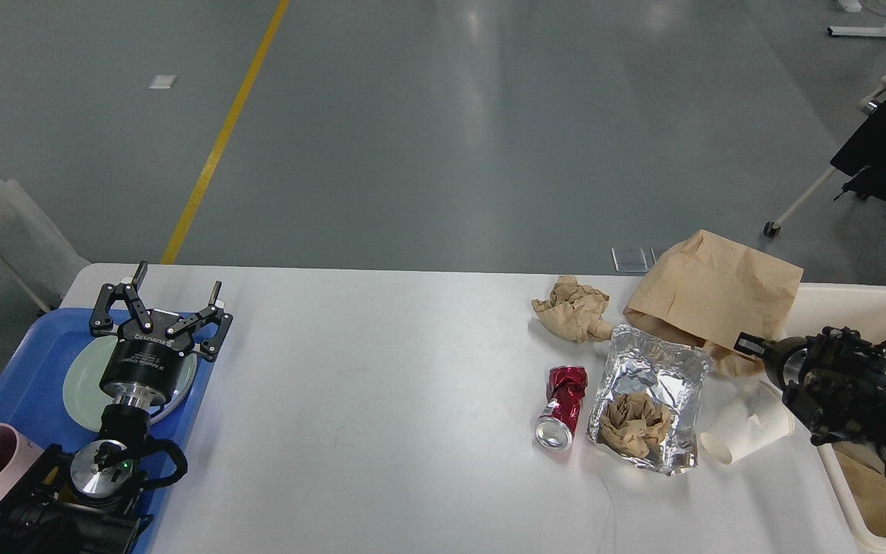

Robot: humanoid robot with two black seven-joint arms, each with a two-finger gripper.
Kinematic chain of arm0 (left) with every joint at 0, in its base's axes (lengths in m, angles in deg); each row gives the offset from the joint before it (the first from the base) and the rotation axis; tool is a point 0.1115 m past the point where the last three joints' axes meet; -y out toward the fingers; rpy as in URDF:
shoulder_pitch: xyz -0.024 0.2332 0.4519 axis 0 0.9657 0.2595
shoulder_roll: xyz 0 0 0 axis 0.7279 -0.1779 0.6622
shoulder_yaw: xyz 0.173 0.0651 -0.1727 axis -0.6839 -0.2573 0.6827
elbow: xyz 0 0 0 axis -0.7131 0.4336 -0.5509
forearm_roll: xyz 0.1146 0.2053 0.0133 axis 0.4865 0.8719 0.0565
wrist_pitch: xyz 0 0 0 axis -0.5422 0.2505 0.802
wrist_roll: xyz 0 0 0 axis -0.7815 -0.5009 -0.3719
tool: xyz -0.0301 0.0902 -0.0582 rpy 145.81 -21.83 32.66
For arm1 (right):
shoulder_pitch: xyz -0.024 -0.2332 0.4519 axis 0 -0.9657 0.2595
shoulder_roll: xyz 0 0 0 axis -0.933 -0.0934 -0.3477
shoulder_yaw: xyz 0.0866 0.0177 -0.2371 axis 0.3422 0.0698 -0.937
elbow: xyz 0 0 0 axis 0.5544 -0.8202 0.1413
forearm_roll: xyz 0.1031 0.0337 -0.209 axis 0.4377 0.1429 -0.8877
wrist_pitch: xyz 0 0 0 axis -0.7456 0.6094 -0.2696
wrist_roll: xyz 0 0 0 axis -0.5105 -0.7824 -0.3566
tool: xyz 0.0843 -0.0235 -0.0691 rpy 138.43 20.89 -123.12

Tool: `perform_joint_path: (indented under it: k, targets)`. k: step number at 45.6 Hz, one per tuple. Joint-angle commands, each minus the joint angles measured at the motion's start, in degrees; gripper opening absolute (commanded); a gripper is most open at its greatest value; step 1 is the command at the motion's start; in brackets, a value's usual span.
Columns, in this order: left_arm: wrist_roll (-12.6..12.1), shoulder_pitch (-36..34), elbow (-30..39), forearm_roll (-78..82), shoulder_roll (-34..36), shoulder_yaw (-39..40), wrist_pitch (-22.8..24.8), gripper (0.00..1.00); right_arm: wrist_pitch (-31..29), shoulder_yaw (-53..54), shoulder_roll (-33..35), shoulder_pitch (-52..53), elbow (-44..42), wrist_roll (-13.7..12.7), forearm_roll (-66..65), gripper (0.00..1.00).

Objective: Tidy desktop
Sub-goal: 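Lift the brown paper bag and drop it into the white bin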

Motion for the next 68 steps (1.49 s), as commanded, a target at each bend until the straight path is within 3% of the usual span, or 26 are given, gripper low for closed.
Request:
perform_joint_path:
  k: [1,7,13,24,30,34,42,54,63,68]
  targets:
    - [-0.02,0.05,0.00,0.02,-0.08,0.04,0.02,0.96,-0.05,-0.13,2.52,3.94,5.28,-0.32,-0.14,0.00]
    - [-0.02,-0.03,0.00,0.02,-0.09,-0.05,0.02,0.96,-3.03,-1.01,8.14,11.40,14.68,-2.77,-0.23,0.00]
    - [-0.02,-0.03,0.00,0.02,-0.09,0.04,0.02,0.96,-9.62,-4.17,12.45,19.84,22.68,-5.50,-0.23,0.00]
    - [-0.02,-0.03,0.09,0.02,-0.09,0.04,0.02,0.96,-21.39,-15.76,16.76,39.26,36.39,-5.85,0.30,0.00]
    - [-0.02,-0.03,0.09,0.02,-0.09,0.04,0.02,0.96,-29.22,-25.78,15.71,52.35,45.70,-6.47,0.83,0.00]
    - [-0.02,-0.03,0.09,-0.07,-0.09,0.04,0.02,0.96,-31.42,-31.06,13.26,60.70,52.47,-6.56,1.35,0.00]
    - [-0.02,-0.03,0.09,-0.07,-0.09,0.04,0.02,0.96,-31.69,-40.47,8.68,75.12,65.57,-6.47,4.60,0.00]
    - [-0.02,-0.03,0.09,-0.07,-0.09,-0.05,0.02,0.96,-33.80,-47.59,8.85,86.47,76.82,-6.38,5.13,0.00]
    - [-0.02,0.05,0.09,-0.07,-0.09,0.04,0.02,0.96,-32.13,-52.95,10.61,87.26,79.56,-5.85,5.13,0.00]
    - [-0.02,0.06,0.09,0.02,-0.09,-0.05,0.02,0.96,-27.57,-56.90,14.73,86.39,78.77,-5.85,5.05,0.00]
